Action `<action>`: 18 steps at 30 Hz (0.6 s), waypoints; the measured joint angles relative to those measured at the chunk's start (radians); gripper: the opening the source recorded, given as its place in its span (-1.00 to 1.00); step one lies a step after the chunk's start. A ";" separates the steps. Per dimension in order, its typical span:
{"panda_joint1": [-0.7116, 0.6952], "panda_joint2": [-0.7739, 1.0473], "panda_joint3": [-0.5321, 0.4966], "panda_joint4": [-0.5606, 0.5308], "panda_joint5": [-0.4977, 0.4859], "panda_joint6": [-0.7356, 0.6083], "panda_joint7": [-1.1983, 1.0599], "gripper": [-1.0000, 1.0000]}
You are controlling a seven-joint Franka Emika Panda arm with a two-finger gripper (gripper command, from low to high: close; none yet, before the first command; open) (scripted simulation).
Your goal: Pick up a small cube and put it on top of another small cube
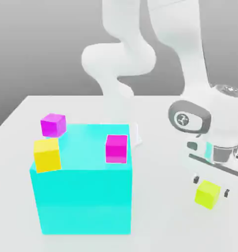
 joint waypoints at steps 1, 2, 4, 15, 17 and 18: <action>0.000 0.000 0.000 0.000 0.000 0.000 0.000 -1.00; 0.000 0.000 0.000 0.000 0.000 0.000 0.000 -1.00; 0.000 0.000 0.000 0.000 0.000 0.002 0.000 -1.00; -0.159 -0.184 0.219 -0.056 0.287 -0.109 -0.217 -1.00; -0.166 -0.232 0.244 -0.068 0.306 -0.124 -0.274 -1.00; -0.178 -0.262 0.240 -0.068 0.306 -0.141 -0.302 -1.00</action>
